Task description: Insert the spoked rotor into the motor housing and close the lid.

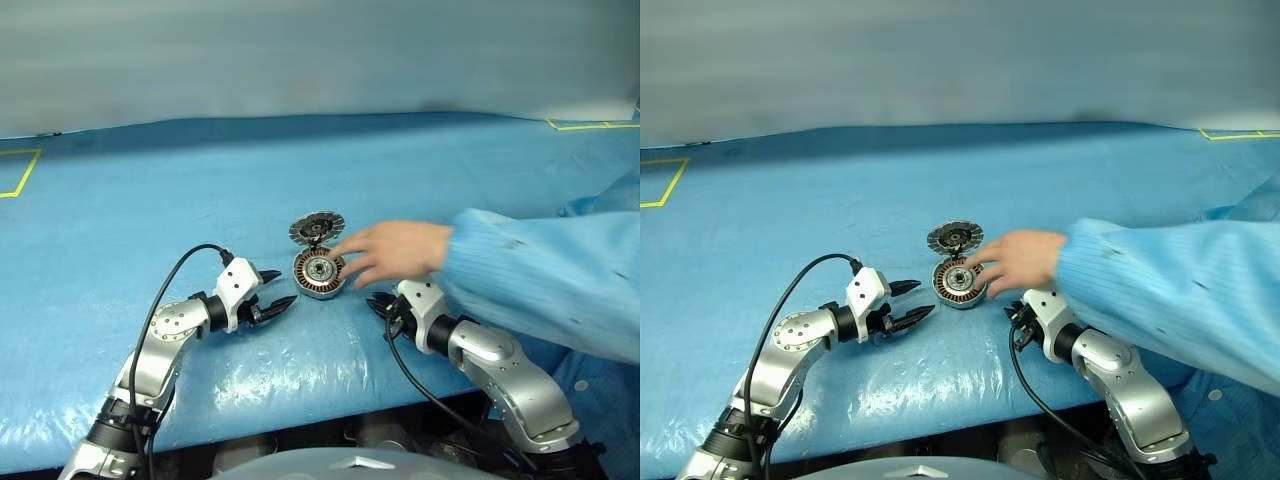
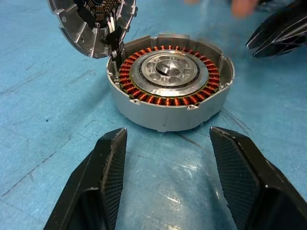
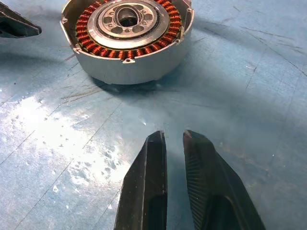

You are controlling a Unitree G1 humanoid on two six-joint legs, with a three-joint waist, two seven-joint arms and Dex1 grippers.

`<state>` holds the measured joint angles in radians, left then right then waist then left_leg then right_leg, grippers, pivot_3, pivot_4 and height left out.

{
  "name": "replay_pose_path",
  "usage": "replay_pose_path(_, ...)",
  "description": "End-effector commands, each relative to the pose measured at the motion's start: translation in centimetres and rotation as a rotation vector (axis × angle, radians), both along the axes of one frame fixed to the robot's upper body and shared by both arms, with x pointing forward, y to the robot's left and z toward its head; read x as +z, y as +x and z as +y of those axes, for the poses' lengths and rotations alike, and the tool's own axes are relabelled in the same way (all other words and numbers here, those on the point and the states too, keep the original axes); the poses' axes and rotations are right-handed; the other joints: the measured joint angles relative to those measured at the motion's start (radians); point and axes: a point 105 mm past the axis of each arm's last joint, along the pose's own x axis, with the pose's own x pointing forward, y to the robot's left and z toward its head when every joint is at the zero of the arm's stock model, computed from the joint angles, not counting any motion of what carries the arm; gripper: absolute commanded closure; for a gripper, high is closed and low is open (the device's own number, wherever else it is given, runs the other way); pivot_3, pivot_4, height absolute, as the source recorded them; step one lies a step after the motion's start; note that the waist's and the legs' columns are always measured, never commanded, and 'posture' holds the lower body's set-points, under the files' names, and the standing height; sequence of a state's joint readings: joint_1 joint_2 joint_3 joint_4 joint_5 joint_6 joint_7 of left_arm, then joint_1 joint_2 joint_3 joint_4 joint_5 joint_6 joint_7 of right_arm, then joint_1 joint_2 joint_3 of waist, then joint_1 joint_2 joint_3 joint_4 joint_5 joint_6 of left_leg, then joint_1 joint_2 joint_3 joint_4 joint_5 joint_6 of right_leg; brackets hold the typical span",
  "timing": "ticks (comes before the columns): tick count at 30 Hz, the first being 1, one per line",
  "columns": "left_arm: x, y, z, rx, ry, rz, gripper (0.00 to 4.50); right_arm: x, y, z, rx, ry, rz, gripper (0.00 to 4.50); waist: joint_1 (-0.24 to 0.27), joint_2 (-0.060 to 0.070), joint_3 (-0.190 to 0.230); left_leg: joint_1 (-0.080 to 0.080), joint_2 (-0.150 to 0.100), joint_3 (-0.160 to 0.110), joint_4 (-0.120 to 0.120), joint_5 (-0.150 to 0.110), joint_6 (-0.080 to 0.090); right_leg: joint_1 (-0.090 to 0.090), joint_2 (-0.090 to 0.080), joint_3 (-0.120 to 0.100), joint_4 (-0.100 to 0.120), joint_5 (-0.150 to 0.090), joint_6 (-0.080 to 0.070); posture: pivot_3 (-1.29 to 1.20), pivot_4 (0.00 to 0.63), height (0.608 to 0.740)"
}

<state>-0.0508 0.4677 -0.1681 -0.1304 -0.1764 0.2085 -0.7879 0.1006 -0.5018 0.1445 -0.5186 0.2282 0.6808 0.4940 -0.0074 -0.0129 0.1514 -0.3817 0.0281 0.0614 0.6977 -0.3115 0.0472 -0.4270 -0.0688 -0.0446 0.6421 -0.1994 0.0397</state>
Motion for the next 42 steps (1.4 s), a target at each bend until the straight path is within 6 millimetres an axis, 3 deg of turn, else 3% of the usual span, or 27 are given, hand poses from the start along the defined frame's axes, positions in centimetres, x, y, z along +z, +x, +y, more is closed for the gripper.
replay_pose_path(1, 0.68, -0.14, -0.29, -0.015, -0.015, -0.031, 1.57, 1.25, 0.28, 0.49, 0.014, 0.013, -0.059, 3.85, 0.000, 0.000, 0.000, 0.000, 0.000, 0.000, 0.000, 0.000, 0.000, 0.000, 0.000, 0.000, 0.000, 0.000, 0.000, 0.00, 0.150, 0.740)
replay_pose_path(42, 0.14, -0.06, -0.10, 0.003, -0.033, -0.031, 1.57, 0.99, 0.51, 0.72, 0.022, -0.002, -0.061, 3.85, 0.000, 0.000, 0.000, 0.000, 0.000, 0.000, 0.000, 0.000, 0.000, 0.000, 0.000, 0.000, 0.000, 0.000, 0.000, 0.00, 0.150, 0.740)
